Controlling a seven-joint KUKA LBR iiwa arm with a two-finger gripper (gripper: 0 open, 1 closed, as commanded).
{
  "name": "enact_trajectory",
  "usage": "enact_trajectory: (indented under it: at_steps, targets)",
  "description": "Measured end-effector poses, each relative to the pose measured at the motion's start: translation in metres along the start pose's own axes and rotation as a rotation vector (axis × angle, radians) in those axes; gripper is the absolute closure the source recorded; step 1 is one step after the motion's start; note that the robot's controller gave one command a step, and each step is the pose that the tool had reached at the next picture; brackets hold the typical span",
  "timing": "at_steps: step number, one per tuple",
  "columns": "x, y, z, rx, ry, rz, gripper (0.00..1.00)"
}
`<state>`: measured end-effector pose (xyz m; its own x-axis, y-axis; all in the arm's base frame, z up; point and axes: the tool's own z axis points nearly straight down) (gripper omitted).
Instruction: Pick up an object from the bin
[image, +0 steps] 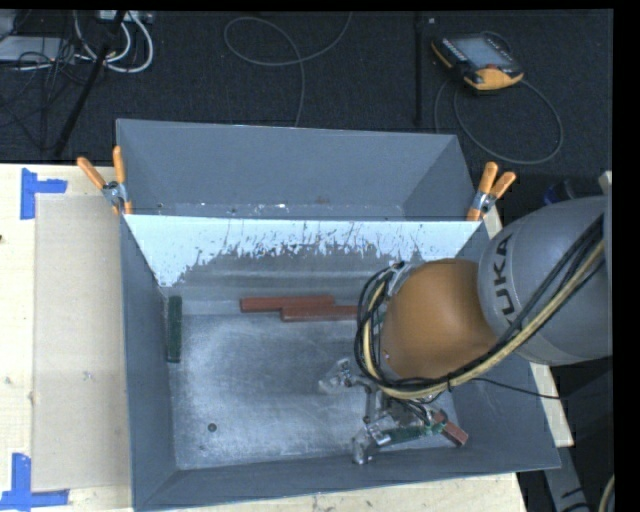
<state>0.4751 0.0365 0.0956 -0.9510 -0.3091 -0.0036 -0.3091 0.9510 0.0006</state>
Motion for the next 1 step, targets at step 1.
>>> enact_trajectory:
  at_steps: [1]
  targets:
    - [0.0048, -0.0175, 0.0007, 0.000, 0.003, 0.023, 0.00]
